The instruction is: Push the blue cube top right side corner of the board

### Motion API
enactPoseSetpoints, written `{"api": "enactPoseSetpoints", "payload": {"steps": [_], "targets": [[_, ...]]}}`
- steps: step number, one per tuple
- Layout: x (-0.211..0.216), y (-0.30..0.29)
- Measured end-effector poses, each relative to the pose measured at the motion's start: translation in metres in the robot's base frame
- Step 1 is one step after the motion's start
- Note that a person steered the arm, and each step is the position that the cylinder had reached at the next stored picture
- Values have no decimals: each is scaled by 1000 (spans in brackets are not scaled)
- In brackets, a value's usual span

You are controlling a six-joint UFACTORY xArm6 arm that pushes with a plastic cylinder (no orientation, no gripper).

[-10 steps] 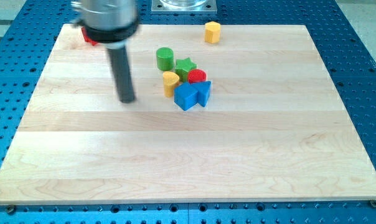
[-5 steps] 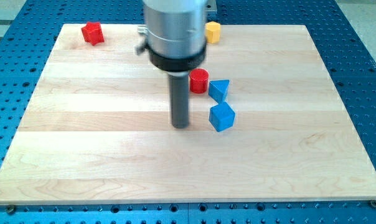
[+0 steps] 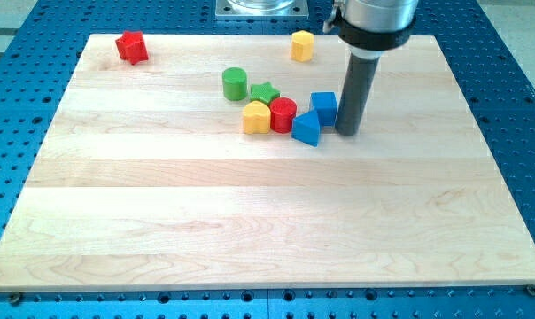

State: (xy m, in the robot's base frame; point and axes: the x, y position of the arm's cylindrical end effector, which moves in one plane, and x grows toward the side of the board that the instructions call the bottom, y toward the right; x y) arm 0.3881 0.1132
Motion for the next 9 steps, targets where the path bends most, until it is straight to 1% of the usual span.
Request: {"api": "enactPoseSetpoints", "payload": {"steps": [1, 2, 3, 4, 5, 6, 7, 8, 9], "targets": [[-30, 0], [21, 0], [25, -16], [16, -47], [-29, -34], [-63, -17], [-84, 18], [-74, -50], [-98, -49]]}}
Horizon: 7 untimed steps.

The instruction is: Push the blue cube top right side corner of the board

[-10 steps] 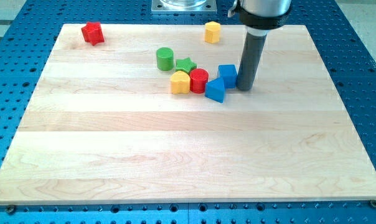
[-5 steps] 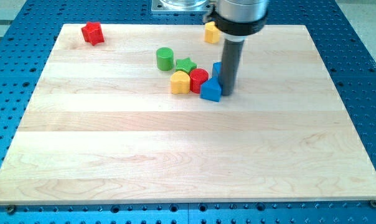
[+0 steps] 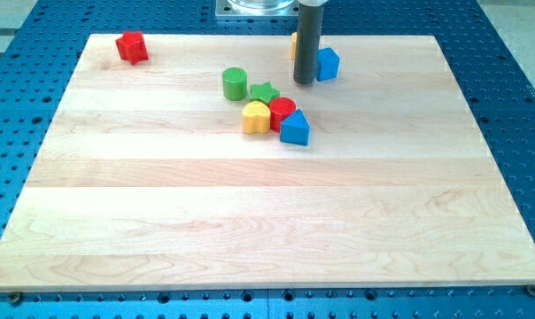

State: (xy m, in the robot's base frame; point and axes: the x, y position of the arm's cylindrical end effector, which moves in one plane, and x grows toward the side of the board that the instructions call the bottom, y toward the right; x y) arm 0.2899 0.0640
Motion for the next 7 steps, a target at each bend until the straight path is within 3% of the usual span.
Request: {"api": "enactPoseSetpoints", "payload": {"steps": [2, 3, 5, 7], "targets": [[-22, 114], [-20, 52], [-41, 121], [-41, 107]]}}
